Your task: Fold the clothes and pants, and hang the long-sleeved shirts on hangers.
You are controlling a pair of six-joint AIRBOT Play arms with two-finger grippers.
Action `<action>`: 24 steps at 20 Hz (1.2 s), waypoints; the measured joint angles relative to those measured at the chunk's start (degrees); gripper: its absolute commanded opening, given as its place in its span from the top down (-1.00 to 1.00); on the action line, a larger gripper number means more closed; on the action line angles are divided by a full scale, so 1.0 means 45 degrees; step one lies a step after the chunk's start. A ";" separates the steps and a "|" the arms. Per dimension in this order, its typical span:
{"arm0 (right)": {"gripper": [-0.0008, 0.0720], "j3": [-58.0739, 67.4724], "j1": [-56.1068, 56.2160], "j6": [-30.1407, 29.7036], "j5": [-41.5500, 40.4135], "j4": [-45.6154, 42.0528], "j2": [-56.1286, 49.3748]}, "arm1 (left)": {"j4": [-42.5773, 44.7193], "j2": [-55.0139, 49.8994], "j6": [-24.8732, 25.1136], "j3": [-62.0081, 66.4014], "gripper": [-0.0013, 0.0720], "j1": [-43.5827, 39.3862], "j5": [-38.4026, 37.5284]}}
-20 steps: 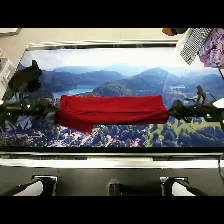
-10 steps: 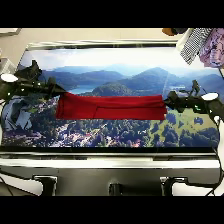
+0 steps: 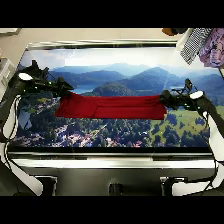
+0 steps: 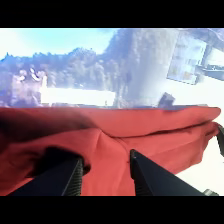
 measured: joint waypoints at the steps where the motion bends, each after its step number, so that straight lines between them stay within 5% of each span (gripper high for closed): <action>1: -0.34 0.0097 -0.0160 0.0146 0.0257 -0.0141 0.0087 | 0.0005 -0.0024 -0.0005 0.0087 0.03 0.0049 -0.0005; 4: -0.68 0.0675 -0.1185 0.1175 0.1695 -0.1093 0.0491 | 0.0588 0.0476 -0.0141 0.0325 0.03 0.0219 -0.0019; 6: -0.87 0.0957 -0.1977 0.1632 0.2715 -0.1695 0.0593 | 0.1783 0.1166 -0.0214 0.0398 -0.40 0.0160 -0.0117; 13: -0.89 0.1219 -0.2778 0.0165 0.3944 -0.0733 -0.0559 | 0.7674 0.3497 -0.1001 0.0471 -0.51 -0.1268 -0.0204; 19: -0.88 0.1263 -0.2526 -0.1423 0.4197 0.0947 -0.1632 | 0.9452 0.4114 -0.1151 0.0471 -0.51 -0.2341 -0.0199; 22: -0.65 0.1277 -0.1889 -0.1739 0.4318 0.1059 -0.1943 | 0.9719 0.4182 -0.1282 0.0471 -0.51 -0.2555 -0.0102; 23: -0.45 0.1273 -0.1632 -0.1797 0.4318 0.0996 -0.2021 | 0.9792 0.4182 -0.1311 0.0471 -0.51 -0.2589 -0.0107; 24: -0.03 0.1263 -0.1399 -0.1831 0.4308 0.0967 -0.2084 | 0.9811 0.4201 -0.1326 0.0471 -0.50 -0.2618 -0.0102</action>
